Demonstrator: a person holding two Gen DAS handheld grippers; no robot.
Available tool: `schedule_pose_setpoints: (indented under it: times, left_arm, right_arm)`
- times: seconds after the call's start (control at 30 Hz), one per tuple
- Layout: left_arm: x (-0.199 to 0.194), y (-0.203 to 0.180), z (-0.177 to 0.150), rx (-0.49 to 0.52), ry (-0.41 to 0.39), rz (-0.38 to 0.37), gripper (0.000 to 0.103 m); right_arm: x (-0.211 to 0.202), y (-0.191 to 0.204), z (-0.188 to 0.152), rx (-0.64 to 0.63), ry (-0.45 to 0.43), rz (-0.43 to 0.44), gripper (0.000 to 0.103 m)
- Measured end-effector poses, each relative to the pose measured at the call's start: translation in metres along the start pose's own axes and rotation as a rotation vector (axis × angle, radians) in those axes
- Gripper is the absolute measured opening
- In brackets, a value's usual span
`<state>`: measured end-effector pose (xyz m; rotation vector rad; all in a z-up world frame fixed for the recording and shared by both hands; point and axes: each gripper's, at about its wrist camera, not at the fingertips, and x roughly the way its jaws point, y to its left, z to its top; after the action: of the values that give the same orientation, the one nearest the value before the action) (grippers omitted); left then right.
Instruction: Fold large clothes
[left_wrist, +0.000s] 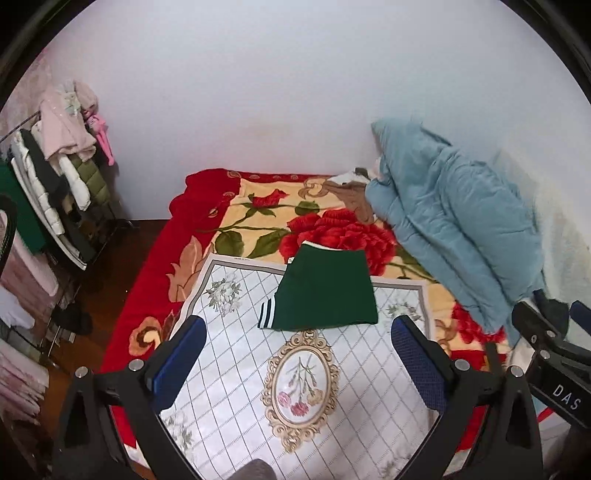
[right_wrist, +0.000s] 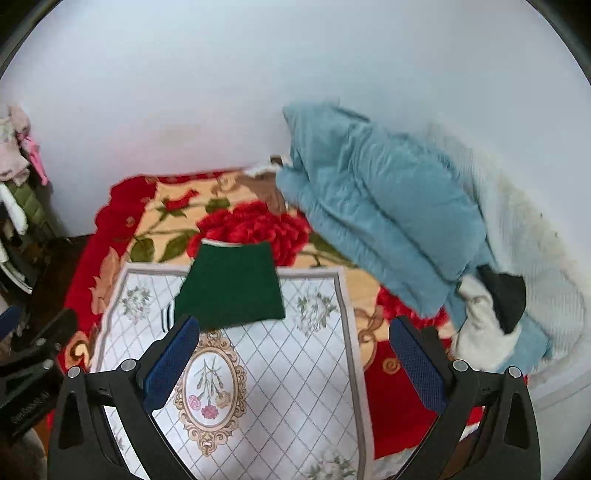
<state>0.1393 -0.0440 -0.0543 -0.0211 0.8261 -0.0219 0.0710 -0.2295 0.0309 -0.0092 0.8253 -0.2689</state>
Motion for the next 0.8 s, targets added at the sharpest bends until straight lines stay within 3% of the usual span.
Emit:
schedule_pose_setpoints:
  times: [0.17, 0.37, 0.8]
  left_arm:
    - [-0.042, 0.000, -0.002, 0.008, -0.055, 0.041, 0.102]
    - [-0.065, -0.006, -0.003, 0.016, -0.043, 0.054, 0.102]
    - [-0.090, -0.011, 0.000, 0.002, -0.060, 0.071, 0.102]
  right_arm:
    - [-0.057, -0.020, -0.005, 0.006, -0.035, 0.035, 0.103]
    - [-0.105, -0.029, -0.010, -0.013, -0.055, 0.067, 0.103]
    - [-0.158, -0.035, -0.006, -0.029, -0.093, 0.061, 0.103]
